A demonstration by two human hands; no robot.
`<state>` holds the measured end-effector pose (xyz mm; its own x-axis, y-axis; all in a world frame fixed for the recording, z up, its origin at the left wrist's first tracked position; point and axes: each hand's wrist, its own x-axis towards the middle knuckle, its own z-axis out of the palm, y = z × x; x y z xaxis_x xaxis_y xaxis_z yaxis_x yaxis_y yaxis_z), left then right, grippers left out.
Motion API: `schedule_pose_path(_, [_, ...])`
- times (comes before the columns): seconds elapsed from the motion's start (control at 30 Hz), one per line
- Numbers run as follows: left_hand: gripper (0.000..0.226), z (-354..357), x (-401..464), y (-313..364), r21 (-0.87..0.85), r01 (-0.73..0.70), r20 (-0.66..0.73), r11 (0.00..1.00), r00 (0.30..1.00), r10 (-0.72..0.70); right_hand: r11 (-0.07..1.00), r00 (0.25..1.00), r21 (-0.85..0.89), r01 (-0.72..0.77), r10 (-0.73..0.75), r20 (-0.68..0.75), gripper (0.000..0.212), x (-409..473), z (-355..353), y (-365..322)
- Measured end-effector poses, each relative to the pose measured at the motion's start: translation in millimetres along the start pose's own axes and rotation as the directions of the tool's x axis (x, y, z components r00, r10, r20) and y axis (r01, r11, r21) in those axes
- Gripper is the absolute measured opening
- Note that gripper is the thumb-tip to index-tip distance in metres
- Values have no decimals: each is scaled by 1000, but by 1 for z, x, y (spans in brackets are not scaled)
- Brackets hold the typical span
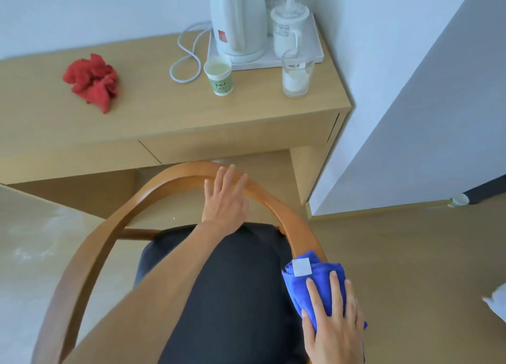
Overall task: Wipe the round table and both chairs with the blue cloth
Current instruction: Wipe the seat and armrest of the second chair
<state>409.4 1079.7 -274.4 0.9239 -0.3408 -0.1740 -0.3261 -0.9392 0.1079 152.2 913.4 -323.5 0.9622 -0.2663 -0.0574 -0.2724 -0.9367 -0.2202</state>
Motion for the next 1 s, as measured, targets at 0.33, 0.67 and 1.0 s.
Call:
schedule_pose_path(0.33, [58, 17, 71, -80, 179, 149, -13, 972, 989, -149, 993, 992, 30, -115, 116, -55, 49, 32, 4, -19])
schedule_pose_path(0.67, [65, 23, 71, -88, 46, 101, -100, 994, 990, -96, 994, 994, -10, 110, -110, 2, 57, 217, 31, -129])
schedule_pose_path(1.0, [58, 19, 68, -90, 36, 78, -90, 996, 993, -75, 969, 972, -75, 236, -235, 18, 53, 205, 17, -77])
